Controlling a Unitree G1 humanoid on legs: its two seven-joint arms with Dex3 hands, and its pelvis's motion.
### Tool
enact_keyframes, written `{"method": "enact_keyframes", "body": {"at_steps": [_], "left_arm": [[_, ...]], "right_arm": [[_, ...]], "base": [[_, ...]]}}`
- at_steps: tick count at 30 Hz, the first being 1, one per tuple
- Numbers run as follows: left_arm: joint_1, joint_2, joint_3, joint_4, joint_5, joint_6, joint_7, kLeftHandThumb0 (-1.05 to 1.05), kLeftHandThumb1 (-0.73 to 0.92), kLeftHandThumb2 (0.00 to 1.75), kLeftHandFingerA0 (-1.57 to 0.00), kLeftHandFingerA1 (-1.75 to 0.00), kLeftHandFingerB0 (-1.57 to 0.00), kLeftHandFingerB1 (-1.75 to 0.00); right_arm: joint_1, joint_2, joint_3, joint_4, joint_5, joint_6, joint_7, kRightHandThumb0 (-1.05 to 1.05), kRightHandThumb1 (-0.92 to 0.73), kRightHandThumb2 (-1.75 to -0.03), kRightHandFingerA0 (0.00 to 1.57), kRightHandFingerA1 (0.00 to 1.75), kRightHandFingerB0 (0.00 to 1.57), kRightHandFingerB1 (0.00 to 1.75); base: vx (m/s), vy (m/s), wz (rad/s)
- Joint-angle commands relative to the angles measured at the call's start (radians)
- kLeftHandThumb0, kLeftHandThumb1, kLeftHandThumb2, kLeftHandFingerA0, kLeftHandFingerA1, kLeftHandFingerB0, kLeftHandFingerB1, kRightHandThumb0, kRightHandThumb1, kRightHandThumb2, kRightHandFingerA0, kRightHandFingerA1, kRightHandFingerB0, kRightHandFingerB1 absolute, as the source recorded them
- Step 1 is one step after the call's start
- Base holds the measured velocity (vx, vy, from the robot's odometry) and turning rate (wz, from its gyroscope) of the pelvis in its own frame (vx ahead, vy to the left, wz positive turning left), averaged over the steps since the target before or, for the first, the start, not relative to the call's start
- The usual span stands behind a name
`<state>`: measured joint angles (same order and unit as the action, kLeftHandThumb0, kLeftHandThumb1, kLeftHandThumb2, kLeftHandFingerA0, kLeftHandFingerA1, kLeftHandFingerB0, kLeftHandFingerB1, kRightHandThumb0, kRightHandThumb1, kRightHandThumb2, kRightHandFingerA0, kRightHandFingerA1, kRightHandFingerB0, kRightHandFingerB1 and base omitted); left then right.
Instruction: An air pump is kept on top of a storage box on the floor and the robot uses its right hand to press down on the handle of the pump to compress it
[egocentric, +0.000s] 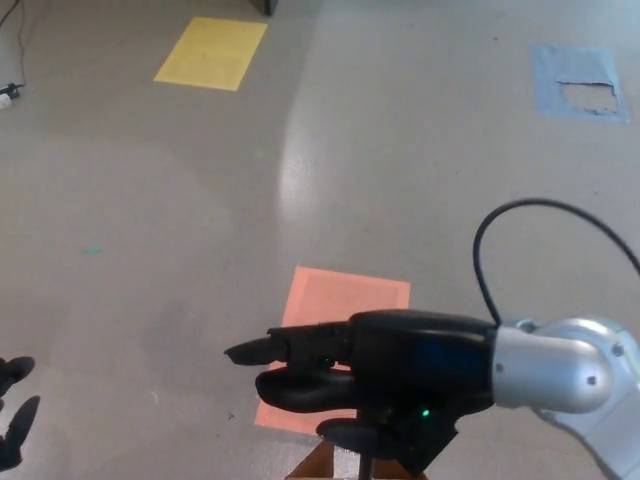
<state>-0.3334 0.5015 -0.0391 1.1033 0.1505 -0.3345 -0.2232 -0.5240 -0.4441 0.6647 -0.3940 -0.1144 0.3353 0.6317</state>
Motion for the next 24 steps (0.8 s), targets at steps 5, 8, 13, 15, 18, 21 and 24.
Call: {"method": "enact_keyframes", "body": {"at_steps": [5,8,13,15,18,21,24], "left_arm": [[-0.001,0.016,0.008,0.004,0.005,-0.039,-0.005,-0.77,0.79,1.09,-0.06,-0.38,-0.08,-0.28],[-0.004,0.017,0.014,0.001,-0.001,-0.042,-0.007,-0.76,0.79,1.09,-0.05,-0.38,-0.08,-0.29],[-0.013,0.018,0.018,0.006,-0.001,-0.044,-0.004,-0.75,0.79,1.09,-0.04,-0.38,-0.1,-0.3],[-0.013,0.019,0.018,0.003,0.001,-0.039,-0.002,-0.76,0.8,1.1,-0.04,-0.39,-0.1,-0.3],[-0.015,0.019,0.02,0.001,-0.002,-0.04,-0.004,-0.68,0.92,0.74,-0.09,-0.29,-0.07,-0.24],[-0.012,0.019,0.019,-0.001,0.001,-0.043,0.001,-0.68,0.92,0.75,-0.09,-0.28,-0.07,-0.24],[-0.01,0.019,0.017,-0.002,0.005,-0.038,0.01,-0.68,0.92,0.75,-0.09,-0.29,-0.07,-0.24]], "right_arm": [[0.031,0.109,0.062,0.289,-0.136,-0.1,-0.08,-0.88,-0.87,-1.21,0.0,0.17,0.0,0.13],[0.03,0.18,0.1,0.472,-0.164,-0.109,-0.117,-0.89,-0.86,-1.18,0.0,0.15,0.0,0.12],[0.009,0.266,0.16,0.743,-0.241,-0.133,-0.195,-0.91,-0.85,-1.19,0.0,0.13,0.0,0.11],[0.004,0.285,0.168,0.802,-0.251,-0.138,-0.214,-0.89,-0.83,-1.19,0.0,0.14,0.0,0.12],[-0.011,0.34,0.185,0.98,-0.275,-0.167,-0.273,-0.87,-0.81,-1.18,0.0,0.16,0.0,0.15],[-0.027,0.388,0.193,1.123,-0.289,-0.181,-0.318,-0.89,-0.82,-1.18,0.0,0.14,0.0,0.13],[-0.039,0.425,0.192,1.227,-0.297,-0.199,-0.358,-0.92,-0.83,-1.19,0.0,0.13,0.0,0.12]], "base": [[0.0,0.0,0.0],[0.0,0.0,0.0],[0.0,0.0,0.0],[0.0,0.0,0.0],[0.0,0.0,0.0],[0.0,0.0,0.0],[0.0,0.0,0.0]]}}
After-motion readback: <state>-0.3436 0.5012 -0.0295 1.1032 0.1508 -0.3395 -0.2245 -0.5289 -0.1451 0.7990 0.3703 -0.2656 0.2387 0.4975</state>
